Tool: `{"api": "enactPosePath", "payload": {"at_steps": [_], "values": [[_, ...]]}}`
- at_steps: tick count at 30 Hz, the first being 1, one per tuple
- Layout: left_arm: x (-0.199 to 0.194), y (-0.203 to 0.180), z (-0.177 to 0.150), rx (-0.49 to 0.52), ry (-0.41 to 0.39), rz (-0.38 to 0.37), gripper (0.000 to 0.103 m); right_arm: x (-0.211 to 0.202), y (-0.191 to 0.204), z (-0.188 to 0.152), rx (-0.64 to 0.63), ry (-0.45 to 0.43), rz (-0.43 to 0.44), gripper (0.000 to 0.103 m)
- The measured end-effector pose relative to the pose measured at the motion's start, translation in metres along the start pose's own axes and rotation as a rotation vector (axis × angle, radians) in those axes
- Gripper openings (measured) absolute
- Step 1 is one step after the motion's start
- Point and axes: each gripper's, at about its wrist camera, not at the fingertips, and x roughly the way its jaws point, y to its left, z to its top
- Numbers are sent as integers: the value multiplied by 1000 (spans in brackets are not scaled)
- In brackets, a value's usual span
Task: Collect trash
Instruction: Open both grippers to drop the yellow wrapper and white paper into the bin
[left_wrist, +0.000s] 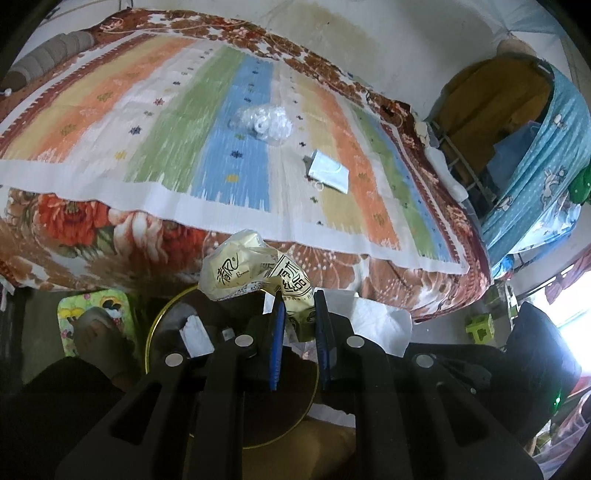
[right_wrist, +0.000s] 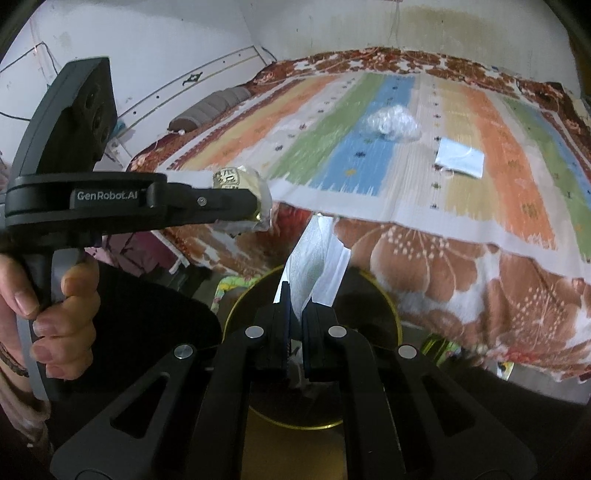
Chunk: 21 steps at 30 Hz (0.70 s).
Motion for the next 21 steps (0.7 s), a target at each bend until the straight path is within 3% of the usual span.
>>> {"api": "enactPosePath", "payload": {"at_steps": [13,21], "values": [[34,10,-23,-64,124,124,15,23,-9,-25,95,126,-2,4],[48,18,-29,-117,177,135,16,37,-17,-31,158,187,7,6]]}}
